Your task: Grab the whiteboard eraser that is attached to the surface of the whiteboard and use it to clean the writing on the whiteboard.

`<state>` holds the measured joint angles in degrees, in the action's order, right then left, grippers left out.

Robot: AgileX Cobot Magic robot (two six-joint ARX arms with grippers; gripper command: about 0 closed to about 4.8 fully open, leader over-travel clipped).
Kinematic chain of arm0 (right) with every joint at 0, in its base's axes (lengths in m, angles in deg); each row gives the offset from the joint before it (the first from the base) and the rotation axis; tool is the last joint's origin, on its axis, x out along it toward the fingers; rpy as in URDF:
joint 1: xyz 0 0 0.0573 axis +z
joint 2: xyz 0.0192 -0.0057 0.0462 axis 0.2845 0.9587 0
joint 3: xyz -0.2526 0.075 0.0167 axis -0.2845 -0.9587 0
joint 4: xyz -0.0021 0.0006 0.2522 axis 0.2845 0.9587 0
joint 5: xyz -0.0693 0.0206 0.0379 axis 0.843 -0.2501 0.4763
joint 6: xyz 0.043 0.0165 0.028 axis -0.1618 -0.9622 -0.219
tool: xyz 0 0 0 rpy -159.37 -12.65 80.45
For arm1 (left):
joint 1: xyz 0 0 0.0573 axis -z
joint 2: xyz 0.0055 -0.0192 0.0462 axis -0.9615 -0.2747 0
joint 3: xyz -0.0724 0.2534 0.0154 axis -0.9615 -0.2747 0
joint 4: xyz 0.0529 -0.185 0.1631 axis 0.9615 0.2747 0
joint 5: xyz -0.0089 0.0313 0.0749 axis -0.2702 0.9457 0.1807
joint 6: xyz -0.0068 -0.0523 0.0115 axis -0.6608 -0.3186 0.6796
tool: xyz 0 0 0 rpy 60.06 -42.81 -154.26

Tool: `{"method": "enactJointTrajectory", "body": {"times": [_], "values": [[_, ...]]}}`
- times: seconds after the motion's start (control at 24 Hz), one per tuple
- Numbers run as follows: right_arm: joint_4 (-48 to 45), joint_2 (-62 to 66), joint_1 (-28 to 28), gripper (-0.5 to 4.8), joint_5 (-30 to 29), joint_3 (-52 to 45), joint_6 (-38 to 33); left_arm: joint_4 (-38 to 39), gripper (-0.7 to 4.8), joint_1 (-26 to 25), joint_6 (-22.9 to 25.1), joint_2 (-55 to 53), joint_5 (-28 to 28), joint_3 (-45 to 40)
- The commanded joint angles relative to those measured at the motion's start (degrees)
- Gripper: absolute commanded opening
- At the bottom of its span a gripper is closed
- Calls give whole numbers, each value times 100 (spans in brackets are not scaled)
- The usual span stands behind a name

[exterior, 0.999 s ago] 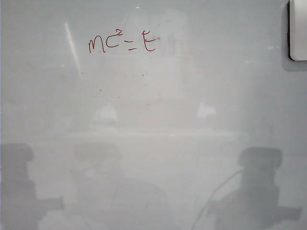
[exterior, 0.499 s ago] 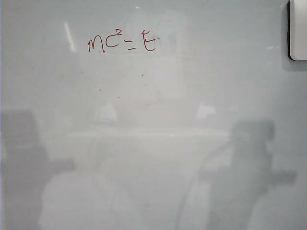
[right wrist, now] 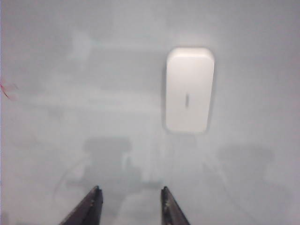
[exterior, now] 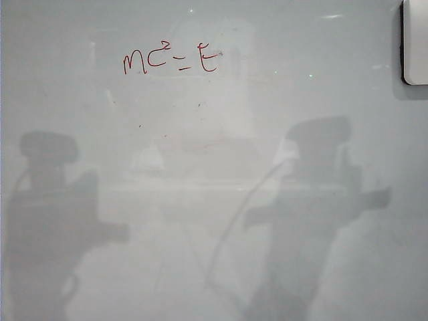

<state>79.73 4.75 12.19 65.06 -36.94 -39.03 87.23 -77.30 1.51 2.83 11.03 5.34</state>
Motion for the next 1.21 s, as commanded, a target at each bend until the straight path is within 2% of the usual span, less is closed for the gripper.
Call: {"method": "enactJointTrajectory", "body": {"times": [0.04, 0.08, 0.12, 0.17, 0.21, 0.29, 0.42, 0.71, 1.08, 1.21], "values": [[-933, 463, -2, 276, 37, -284, 44, 485, -5, 0, 334, -7, -299, 37], [-1362, 614, -2, 285, 42, -407, 44, 487, -5, 0, 328, -7, -332, 37], [-2188, 879, -4, 289, 57, -658, 44, 470, -5, 0, 326, -7, -339, 39], [-2535, 1019, -2, 289, 57, -763, 44, 472, -5, 0, 326, -7, -341, 39], [-3167, 1353, -2, 308, 59, -935, 42, 476, -5, 0, 317, -7, -358, 39], [-3786, 1851, 13, 330, 179, -1058, 44, 474, -5, 0, 219, -9, -509, 76], [-4144, 2516, 15, 479, 837, -1080, 48, 470, -5, 0, 175, -9, -605, 229], [-5239, 3412, 120, 479, 763, -1075, 59, 492, -5, -2, 177, -9, -592, 256], [-6102, 4422, 153, 479, 787, -1071, 59, 518, -5, -2, 175, -9, -592, 256], [-6323, 4614, 151, 479, 955, -1056, 63, 525, -5, -2, 175, -9, -592, 254]]}}
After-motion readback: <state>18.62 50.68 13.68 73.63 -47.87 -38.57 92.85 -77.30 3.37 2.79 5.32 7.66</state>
